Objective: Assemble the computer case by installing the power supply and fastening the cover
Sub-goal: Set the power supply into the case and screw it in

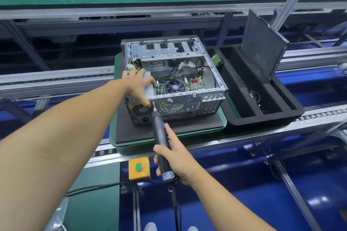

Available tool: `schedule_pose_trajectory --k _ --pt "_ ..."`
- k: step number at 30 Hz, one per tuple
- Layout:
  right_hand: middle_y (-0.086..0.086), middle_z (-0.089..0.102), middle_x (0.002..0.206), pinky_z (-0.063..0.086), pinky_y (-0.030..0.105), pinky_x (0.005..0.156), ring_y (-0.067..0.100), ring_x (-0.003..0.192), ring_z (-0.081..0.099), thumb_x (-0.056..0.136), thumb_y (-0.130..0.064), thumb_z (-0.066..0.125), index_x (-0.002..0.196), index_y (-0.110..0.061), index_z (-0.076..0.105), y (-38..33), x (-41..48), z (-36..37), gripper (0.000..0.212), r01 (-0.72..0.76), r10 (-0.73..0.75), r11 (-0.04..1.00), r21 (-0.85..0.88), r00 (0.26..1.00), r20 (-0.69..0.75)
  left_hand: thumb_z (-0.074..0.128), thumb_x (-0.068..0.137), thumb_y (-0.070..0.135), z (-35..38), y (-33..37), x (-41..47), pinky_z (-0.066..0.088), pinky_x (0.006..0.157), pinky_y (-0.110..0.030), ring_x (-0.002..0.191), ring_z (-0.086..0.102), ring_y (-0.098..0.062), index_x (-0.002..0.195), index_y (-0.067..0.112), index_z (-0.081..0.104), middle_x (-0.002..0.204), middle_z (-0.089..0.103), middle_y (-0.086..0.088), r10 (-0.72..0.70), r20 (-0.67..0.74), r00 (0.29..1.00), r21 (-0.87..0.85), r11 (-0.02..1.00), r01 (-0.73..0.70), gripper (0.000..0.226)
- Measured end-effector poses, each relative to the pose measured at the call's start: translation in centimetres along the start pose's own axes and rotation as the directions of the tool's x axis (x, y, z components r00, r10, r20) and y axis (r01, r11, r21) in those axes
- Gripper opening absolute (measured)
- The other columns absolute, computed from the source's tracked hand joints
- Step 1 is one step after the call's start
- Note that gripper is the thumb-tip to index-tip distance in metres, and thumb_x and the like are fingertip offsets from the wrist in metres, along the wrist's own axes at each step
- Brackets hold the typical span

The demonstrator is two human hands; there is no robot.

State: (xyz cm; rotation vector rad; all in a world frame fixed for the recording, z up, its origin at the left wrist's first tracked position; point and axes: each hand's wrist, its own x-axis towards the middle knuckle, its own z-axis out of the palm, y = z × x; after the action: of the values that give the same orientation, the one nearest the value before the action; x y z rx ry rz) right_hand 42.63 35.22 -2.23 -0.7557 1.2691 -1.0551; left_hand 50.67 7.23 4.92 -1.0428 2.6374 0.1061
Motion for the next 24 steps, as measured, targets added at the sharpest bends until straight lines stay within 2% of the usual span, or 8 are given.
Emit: schedule_pose_trajectory --k 3,7,14,18,24 --pt "0.006 0.069 0.079 0.055 0.035 0.064 0.021 0.068 0.064 0.09 -0.03 0.066 0.143 -0.074 0.02 0.28 0.15 -0.05 0.083 0.001 -0.001 0.999 0.04 1.0 -0.007 0.068 0.051 0.074 -0.01 0.0 -0.11 0.023 0.104 -0.048 0.131 0.026 -0.033 0.123 0.052 0.037 0.142 0.028 -0.006 0.008 -0.016 1.0 0.01 1.0 -0.008 0.081" --pt "0.001 0.07 0.083 0.056 0.037 0.065 0.023 0.077 0.065 0.09 -0.026 0.065 0.144 -0.072 0.023 0.43 0.31 0.0 0.083 0.017 -0.016 0.998 0.064 1.0 -0.018 0.074 0.057 0.071 -0.07 0.13 -0.18 0.024 0.105 -0.048 0.132 0.024 -0.034 0.126 0.051 0.038 0.144 0.026 -0.007 0.011 -0.02 1.0 0.016 1.0 -0.01 0.08" --pt "0.008 0.066 0.075 0.055 0.033 0.06 0.02 0.063 0.061 0.094 -0.025 0.064 0.154 -0.061 0.018 -0.24 -0.27 0.02 0.084 0.011 -0.011 0.999 0.043 1.0 0.005 0.074 0.058 0.071 -0.2 0.26 -0.26 0.024 0.106 -0.049 0.134 0.024 -0.034 0.126 0.052 0.037 0.146 0.026 -0.007 0.008 -0.018 1.0 0.023 1.0 -0.008 0.08" --pt "0.009 0.066 0.075 0.055 0.033 0.06 0.022 0.059 0.06 0.095 -0.025 0.064 0.155 -0.061 0.015 -0.43 -0.53 0.22 0.085 -0.011 0.011 0.999 0.034 1.0 -0.001 0.072 0.055 0.072 -0.28 0.29 -0.35 0.023 0.104 -0.049 0.134 0.023 -0.033 0.124 0.054 0.036 0.147 0.025 -0.007 0.004 -0.011 1.0 0.011 1.0 -0.003 0.08" --pt "0.009 0.065 0.077 0.056 0.035 0.057 0.024 0.065 0.061 0.094 -0.023 0.067 0.157 -0.058 0.017 -0.29 -0.12 0.26 0.087 -0.029 0.028 0.994 0.104 1.0 0.013 0.068 0.051 0.074 -0.22 0.36 -0.41 0.023 0.103 -0.05 0.133 0.023 -0.033 0.123 0.055 0.036 0.146 0.025 -0.006 -0.001 -0.001 1.0 0.001 1.0 0.001 0.081"
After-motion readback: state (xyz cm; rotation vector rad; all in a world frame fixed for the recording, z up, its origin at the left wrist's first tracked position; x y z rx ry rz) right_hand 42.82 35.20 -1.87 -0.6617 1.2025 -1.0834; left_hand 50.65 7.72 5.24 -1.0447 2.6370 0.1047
